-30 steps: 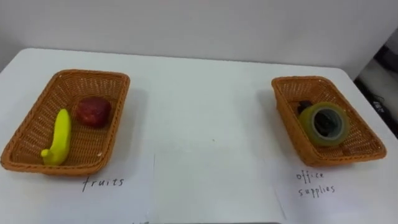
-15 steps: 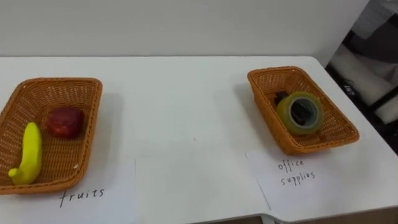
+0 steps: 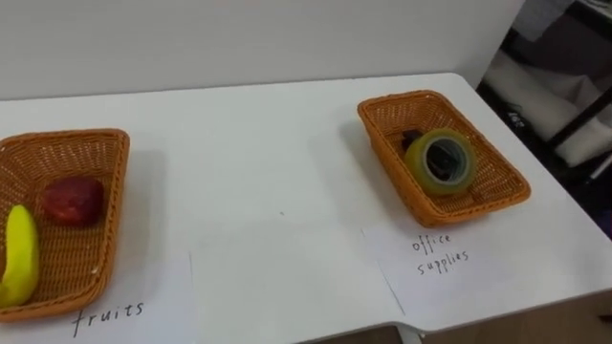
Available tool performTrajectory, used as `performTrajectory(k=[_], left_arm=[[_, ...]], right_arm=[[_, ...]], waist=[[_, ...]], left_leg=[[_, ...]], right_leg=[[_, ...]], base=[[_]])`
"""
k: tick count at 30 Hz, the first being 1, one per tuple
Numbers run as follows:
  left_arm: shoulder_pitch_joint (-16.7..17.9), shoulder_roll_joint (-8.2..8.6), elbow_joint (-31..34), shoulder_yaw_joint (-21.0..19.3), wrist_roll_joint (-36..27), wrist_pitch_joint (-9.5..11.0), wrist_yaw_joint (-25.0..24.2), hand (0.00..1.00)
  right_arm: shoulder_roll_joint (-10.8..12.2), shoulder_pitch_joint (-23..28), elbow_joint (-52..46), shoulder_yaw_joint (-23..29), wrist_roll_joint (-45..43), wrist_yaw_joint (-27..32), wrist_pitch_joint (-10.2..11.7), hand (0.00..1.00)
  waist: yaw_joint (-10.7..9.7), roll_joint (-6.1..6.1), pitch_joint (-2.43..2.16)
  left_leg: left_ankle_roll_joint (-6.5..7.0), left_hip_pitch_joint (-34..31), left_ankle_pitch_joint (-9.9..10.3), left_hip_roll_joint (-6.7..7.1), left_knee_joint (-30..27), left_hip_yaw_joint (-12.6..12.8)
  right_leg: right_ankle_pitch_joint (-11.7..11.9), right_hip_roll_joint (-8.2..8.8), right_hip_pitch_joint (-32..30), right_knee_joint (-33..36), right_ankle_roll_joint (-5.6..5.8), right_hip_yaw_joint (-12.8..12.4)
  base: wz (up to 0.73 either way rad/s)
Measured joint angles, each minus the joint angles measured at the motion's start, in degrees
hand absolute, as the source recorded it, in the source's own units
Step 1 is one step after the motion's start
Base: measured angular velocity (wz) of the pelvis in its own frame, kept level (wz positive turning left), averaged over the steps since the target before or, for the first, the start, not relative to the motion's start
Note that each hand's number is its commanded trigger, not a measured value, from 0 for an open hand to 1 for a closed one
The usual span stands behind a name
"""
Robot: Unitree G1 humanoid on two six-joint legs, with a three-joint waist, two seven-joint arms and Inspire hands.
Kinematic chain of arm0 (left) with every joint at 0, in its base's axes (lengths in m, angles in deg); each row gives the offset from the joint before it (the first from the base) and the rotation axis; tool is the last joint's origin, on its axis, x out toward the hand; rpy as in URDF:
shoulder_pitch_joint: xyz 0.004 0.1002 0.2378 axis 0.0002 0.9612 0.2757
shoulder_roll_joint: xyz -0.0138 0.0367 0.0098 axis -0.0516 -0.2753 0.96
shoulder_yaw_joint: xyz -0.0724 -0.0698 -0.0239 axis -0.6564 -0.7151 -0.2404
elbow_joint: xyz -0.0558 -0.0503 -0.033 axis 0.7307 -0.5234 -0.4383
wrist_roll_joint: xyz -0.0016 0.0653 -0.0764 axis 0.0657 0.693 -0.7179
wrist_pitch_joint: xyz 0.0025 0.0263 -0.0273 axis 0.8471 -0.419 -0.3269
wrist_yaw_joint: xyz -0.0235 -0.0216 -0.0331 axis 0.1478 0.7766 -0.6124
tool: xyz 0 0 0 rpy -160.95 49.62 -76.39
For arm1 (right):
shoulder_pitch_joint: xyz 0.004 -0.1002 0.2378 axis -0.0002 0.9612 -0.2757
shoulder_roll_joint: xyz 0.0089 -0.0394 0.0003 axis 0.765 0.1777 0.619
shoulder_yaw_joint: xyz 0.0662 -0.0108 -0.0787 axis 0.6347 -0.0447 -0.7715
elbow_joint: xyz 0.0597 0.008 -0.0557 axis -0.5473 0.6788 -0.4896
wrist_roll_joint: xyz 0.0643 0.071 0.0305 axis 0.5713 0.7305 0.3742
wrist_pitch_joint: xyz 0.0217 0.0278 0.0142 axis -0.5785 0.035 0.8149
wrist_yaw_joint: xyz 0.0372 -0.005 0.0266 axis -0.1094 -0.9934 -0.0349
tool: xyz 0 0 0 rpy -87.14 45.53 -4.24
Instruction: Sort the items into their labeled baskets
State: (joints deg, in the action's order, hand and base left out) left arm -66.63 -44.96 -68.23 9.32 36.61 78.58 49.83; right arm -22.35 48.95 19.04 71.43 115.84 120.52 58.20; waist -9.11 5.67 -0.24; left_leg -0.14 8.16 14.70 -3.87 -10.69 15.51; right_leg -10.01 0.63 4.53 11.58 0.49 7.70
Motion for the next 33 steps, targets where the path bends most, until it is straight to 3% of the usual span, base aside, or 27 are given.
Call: performTrajectory(k=[2, 9, 12, 17, 22, 28, 33], left_arm=[[0.34, 0.18, -0.17, -0.10, -0.11, -0.01, 1.14, 0.00], [0.18, 0.28, -1.49, -2.23, -0.29, -0.05, 2.54, 0.00], [-0.14, 0.47, -1.07, -2.18, -0.48, -0.09, 2.47, 0.00], [-0.35, 0.94, -0.32, -1.98, -2.45, -0.14, 2.33, 0.00], [-2.13, 1.83, -0.57, -1.92, -2.33, -0.06, 2.35, 0.00], [-1.65, 2.25, -2.09, -0.07, -2.69, 0.00, 2.28, 0.00], [-2.33, 2.40, -5.22, 2.57, -4.02, 0.35, 2.39, 0.00]], right_arm=[[2.04, 2.56, 1.20, 0.78, 2.55, 1.09, 0.01, 0.00], [3.26, 4.11, 12.37, 2.06, 9.96, 2.34, 0.06, 0.00], [5.95, 4.56, 14.24, 3.09, 11.08, 2.89, 0.06, 0.00], [9.70, 7.15, 14.99, 2.96, 11.28, 2.68, 0.07, 0.00], [13.70, 7.40, 22.78, 2.18, 10.49, 1.38, 0.06, 0.00], [15.39, 9.25, 25.11, -7.91, 7.65, -0.68, 0.00, 0.00], [17.13, 9.09, 31.27, -14.42, 5.51, -5.16, -0.06, 0.00]], waist=[[-0.10, -0.05, -0.01], [-0.44, 0.16, 0.00], [-1.47, -0.10, 0.04], [-1.91, -1.53, -0.35], [-1.65, -2.19, -0.16], [-0.66, -2.69, 0.14], [0.57, -3.32, 0.01]], left_leg=[[-0.04, -0.33, -0.04, 0.10, 0.24, 0.23], [-0.14, 0.39, -0.13, 0.18, 0.97, 1.14], [-0.16, 0.15, -0.09, 0.16, 1.17, 1.22], [-0.20, 0.24, -0.09, 0.27, 1.11, 1.92], [-0.25, 0.24, -0.05, 0.41, 1.33, 1.77], [-0.37, 1.04, 0.04, 0.50, 1.19, 2.54], [-0.38, 1.24, 0.06, 0.51, 1.30, 2.32]], right_leg=[[-0.07, -0.03, -0.64, 0.02, -0.08, -0.33], [-0.06, -0.24, -0.77, 0.15, -0.08, -1.48], [-0.07, -0.22, -1.26, 0.04, -0.08, -1.52], [-0.06, -0.54, -1.53, 0.20, -0.09, -2.48], [-0.20, -0.60, -1.70, 0.74, -0.22, -2.84], [-0.71, -0.92, -2.46, 1.84, -0.41, -4.44], [-0.70, -0.88, -2.11, 1.07, -0.41, -4.20]], base=[[-0.11], [-0.09], [-0.03], [-0.10], [-0.02], [-0.13], [0.00]])
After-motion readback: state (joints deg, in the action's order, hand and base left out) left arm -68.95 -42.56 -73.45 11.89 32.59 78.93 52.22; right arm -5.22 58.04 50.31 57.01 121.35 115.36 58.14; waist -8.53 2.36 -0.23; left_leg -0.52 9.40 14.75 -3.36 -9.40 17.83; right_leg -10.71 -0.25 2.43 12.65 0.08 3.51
